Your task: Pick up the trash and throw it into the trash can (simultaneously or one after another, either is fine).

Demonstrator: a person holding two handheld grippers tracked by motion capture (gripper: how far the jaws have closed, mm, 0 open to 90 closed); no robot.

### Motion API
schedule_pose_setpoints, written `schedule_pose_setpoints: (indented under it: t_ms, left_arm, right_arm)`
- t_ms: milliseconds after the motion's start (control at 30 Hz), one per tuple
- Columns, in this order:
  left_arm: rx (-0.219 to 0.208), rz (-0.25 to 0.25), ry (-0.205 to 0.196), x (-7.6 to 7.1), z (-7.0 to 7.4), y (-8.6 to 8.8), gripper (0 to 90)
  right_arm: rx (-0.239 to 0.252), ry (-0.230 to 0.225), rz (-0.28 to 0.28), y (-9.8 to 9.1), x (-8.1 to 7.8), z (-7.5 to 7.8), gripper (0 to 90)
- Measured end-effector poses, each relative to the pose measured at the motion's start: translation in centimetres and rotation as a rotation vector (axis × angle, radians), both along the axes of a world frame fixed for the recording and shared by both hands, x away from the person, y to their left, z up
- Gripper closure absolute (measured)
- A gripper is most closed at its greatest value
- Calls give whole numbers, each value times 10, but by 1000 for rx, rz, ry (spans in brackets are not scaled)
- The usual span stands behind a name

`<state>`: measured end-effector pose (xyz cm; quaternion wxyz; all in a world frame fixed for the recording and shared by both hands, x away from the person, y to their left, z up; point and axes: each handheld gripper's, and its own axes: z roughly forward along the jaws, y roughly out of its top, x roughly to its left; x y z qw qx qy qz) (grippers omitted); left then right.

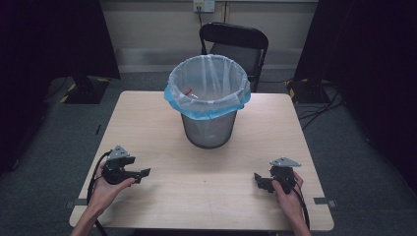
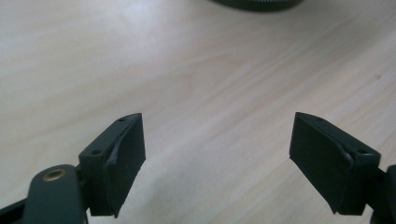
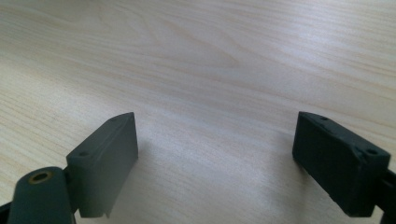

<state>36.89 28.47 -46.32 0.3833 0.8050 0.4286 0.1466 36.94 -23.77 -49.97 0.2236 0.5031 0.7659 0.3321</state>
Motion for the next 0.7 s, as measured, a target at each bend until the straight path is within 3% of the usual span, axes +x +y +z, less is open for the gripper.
schedule_pose_setpoints:
  t_ms: [167, 233, 267, 400, 533, 633, 700]
  left_arm:
    - [16, 16, 31, -3, -16, 0, 183]
    - [34, 20, 24, -5, -19, 0, 198]
    - [21, 26, 29, -5, -21, -1, 199]
    - [34, 31, 38, -7, -28, -4, 199]
    - [58, 35, 15, -10, -32, -6, 194]
    - [87, 32, -30, -10, -35, -7, 186]
    - [87, 33, -31, -10, -35, -7, 184]
  right_arm:
    - [0, 0, 0, 0, 0, 0, 135]
    - [0, 0, 0, 0, 0, 0, 135]
    - [0, 0, 0, 0, 0, 0, 135]
    - [0, 0, 0, 0, 0, 0, 135]
    - [0, 0, 0, 0, 0, 0, 135]
    - [0, 0, 0, 0, 0, 0, 135]
    - [0, 0, 0, 0, 0, 0, 135]
